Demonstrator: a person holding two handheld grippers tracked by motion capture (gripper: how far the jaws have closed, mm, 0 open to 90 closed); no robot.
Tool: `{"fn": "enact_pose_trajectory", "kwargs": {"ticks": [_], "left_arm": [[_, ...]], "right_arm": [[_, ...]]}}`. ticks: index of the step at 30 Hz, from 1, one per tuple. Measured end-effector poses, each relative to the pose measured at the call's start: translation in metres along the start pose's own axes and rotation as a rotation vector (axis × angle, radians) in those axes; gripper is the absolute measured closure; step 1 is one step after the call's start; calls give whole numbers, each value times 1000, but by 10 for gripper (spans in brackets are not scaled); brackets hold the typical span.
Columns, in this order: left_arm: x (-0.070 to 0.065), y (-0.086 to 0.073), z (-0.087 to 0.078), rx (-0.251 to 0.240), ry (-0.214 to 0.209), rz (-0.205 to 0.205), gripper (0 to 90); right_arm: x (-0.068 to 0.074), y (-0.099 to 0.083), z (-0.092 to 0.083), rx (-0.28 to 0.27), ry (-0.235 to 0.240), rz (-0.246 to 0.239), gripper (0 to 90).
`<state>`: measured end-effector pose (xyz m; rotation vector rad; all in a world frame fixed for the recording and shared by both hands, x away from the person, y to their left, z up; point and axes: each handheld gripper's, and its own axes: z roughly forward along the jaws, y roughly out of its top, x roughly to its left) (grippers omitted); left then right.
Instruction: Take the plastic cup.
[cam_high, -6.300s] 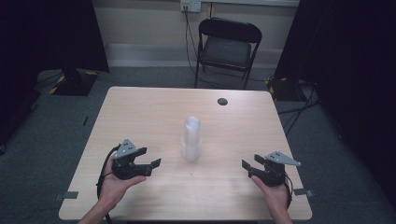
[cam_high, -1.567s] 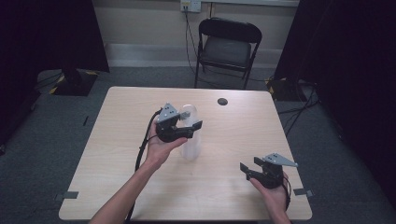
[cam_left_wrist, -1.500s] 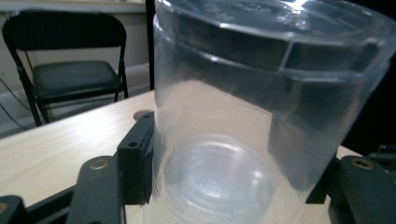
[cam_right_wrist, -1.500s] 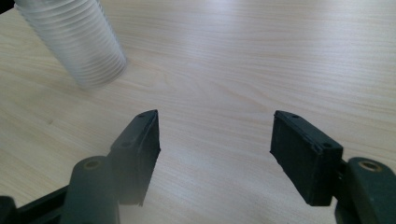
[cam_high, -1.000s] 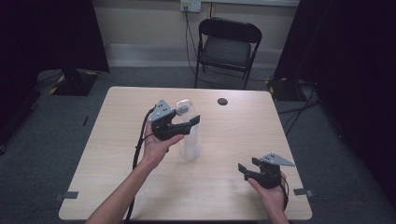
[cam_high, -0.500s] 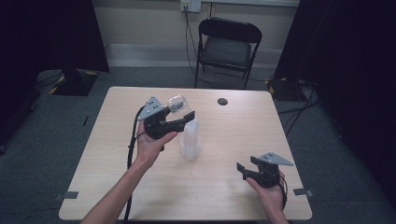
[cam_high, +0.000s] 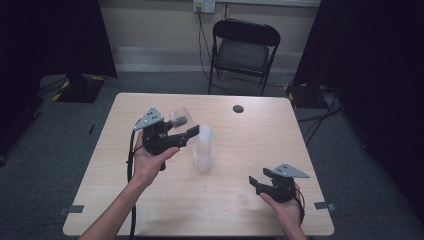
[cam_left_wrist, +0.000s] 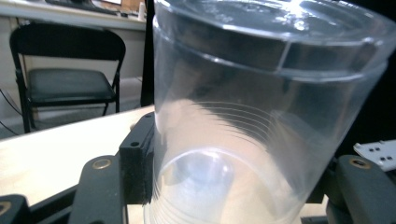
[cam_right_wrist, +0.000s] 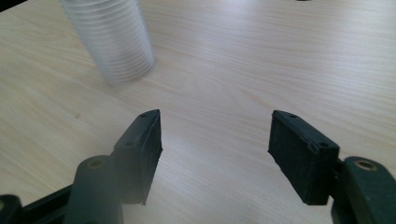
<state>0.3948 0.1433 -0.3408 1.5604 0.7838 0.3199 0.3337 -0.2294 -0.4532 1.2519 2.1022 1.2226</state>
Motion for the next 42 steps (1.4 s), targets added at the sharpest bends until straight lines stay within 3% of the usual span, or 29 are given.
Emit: {"fn": "enact_pose_trajectory", "kwargs": {"ticks": [7,10,16,18,22,28,30,35,36,42], "left_arm": [[0,-9,-11,38,1,-37,371],[2,-19,-17,51,23,-104,371],[3,-30,-24,69,-6,-157,358],[3,-34,-26,80,13,-144,345],[2,-41,-29,89,7,-155,343],[0,-54,-25,133,-46,-232,347],[-1,-57,-23,146,-37,-248,346],[-3,-61,-18,171,-88,-297,351],[-3,-61,-17,178,-124,-339,352],[-5,-63,-14,196,-127,-355,368]], "right_arm": [[10,0,2,6,24,-22,425],[16,1,4,-9,42,-21,438],[23,4,2,-31,70,-35,423],[27,6,2,-32,87,-50,419],[42,9,1,-39,106,-105,387],[58,16,5,-50,142,-142,383],[63,19,6,-57,148,-160,394],[76,23,12,-78,169,-192,356],[79,24,13,-81,178,-196,360],[94,33,14,-120,206,-253,408]]}}
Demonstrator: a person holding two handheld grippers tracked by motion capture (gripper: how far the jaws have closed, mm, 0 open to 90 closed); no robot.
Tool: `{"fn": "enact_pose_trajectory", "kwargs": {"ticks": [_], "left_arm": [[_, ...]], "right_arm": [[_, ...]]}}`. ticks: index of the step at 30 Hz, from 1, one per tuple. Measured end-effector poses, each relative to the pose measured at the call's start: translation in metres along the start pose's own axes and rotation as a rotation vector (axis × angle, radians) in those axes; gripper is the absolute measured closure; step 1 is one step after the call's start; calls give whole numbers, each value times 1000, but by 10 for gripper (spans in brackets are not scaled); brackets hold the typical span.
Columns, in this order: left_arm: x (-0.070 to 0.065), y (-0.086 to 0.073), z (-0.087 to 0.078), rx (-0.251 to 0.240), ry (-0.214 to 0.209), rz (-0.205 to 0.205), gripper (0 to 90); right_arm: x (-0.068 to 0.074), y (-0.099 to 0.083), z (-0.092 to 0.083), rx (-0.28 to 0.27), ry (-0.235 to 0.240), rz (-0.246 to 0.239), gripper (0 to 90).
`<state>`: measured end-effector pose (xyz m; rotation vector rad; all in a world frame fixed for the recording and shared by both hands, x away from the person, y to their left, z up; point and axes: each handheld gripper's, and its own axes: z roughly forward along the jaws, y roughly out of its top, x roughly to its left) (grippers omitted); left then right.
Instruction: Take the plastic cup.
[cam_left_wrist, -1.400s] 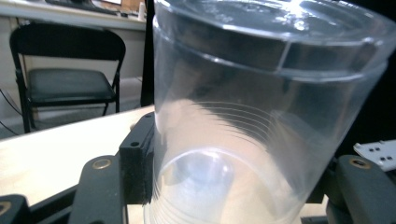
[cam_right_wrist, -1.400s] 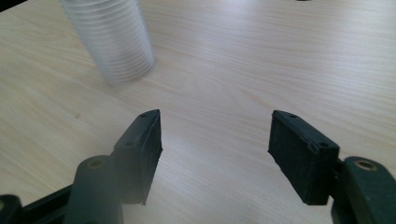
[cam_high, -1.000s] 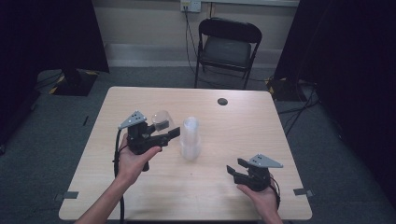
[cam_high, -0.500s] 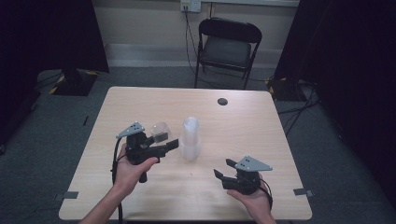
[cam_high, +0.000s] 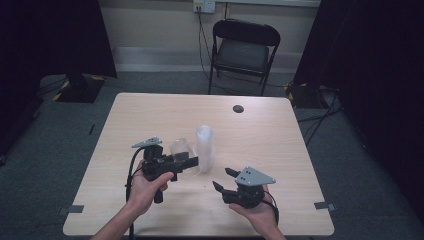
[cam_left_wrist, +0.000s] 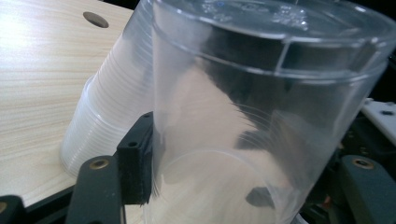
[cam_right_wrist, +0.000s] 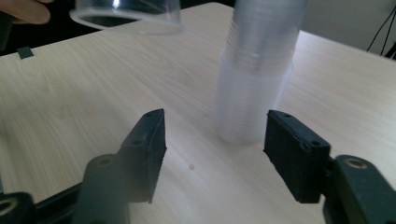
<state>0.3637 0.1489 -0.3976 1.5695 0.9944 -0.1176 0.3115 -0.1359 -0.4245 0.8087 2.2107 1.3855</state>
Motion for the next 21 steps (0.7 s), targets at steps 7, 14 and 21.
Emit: {"fn": "enact_pose_trajectory", "kwargs": {"ticks": [7,14,21], "left_arm": [[5,-4,4,18,-46,-79,370],[5,-5,6,23,-100,-148,371],[10,-3,5,18,-155,-251,378]], "right_arm": [[13,5,2,-69,22,-47,452],[21,11,6,-125,16,-124,543],[22,18,13,-175,2,-156,595]]}}
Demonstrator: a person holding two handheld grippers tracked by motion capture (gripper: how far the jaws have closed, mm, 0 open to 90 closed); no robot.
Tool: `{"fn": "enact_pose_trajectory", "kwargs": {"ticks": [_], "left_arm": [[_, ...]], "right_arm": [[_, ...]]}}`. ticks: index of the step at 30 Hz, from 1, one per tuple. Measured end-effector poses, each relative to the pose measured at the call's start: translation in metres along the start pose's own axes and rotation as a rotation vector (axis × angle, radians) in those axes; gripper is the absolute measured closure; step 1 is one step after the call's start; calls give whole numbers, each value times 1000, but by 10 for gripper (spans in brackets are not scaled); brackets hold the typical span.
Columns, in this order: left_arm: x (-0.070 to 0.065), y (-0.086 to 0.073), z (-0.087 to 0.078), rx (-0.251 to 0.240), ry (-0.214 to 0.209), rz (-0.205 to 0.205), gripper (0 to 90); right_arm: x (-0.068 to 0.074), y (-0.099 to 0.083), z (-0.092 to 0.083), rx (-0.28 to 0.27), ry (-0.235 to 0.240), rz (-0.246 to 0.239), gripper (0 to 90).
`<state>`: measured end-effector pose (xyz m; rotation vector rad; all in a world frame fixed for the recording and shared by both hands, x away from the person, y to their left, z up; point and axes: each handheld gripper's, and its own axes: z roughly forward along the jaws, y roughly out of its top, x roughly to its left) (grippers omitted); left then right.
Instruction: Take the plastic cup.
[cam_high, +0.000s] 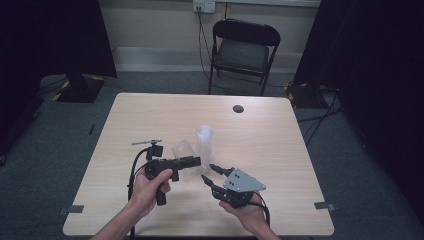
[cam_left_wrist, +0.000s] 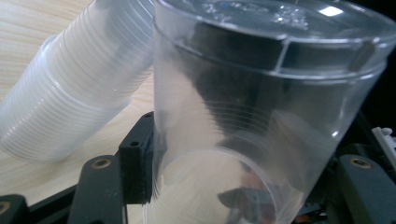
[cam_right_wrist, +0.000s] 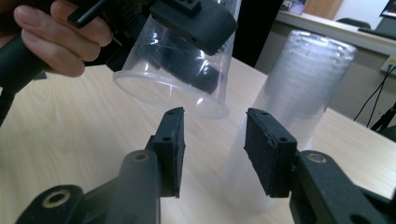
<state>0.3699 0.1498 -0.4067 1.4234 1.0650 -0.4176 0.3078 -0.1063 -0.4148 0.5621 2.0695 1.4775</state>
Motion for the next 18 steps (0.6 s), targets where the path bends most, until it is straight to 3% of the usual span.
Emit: {"fn": "enact_pose_trajectory", "kwargs": {"ticks": [2,5,11,18], "left_arm": [[1,0,0,-5,-14,-21,381],[3,-1,0,-1,-15,-10,379],[3,-3,3,3,-35,-30,378],[0,-6,5,-1,-75,-44,382]], "right_arm": [[0,2,3,-21,-11,-10,600],[1,5,7,-40,-12,-9,608],[5,5,12,-60,-15,-25,642],[10,5,12,-118,-98,-48,670]]}}
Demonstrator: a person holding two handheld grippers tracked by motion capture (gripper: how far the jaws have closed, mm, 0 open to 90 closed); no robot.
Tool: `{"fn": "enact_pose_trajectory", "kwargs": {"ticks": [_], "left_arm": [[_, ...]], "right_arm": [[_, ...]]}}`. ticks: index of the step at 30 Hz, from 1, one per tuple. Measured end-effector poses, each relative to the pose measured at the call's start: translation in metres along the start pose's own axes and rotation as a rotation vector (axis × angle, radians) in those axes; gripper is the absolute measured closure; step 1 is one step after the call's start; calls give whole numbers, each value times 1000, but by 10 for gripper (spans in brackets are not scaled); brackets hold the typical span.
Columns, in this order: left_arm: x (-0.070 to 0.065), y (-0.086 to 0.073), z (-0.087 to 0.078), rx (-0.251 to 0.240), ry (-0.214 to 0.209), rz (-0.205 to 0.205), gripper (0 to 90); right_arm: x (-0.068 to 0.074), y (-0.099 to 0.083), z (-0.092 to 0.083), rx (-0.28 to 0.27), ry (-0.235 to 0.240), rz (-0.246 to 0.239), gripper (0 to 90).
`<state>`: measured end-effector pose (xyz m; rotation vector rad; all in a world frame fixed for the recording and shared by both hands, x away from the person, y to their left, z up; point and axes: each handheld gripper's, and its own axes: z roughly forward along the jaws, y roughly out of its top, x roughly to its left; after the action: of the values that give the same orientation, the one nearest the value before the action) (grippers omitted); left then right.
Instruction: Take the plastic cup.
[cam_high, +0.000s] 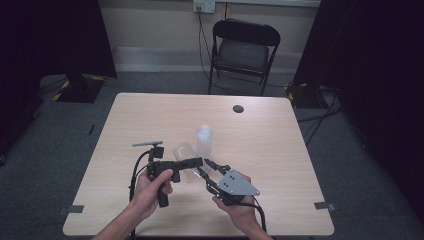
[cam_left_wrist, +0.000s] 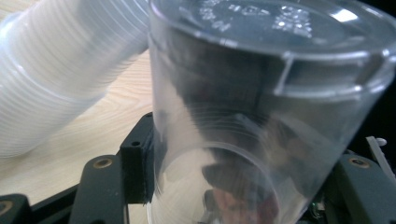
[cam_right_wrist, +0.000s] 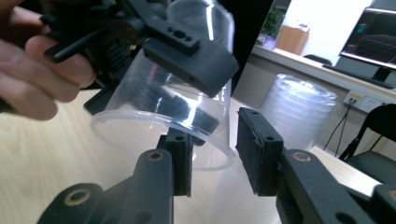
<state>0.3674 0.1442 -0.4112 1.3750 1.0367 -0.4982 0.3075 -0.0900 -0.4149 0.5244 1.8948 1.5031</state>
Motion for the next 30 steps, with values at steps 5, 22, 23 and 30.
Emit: {"fn": "enact_pose_trajectory", "kwargs": {"ticks": [5,22,23,30], "left_arm": [[-2,-4,6,29,-18,-7,383],[-3,-14,17,70,-86,-41,378],[-3,-14,18,68,-93,-40,377],[-4,-13,16,44,-95,-15,313]], "right_arm": [[-1,1,1,-16,-7,0,668],[-3,-1,5,-52,-27,8,770],[-3,-1,5,-53,-27,7,792],[-4,1,2,-54,-29,-10,879]]}}
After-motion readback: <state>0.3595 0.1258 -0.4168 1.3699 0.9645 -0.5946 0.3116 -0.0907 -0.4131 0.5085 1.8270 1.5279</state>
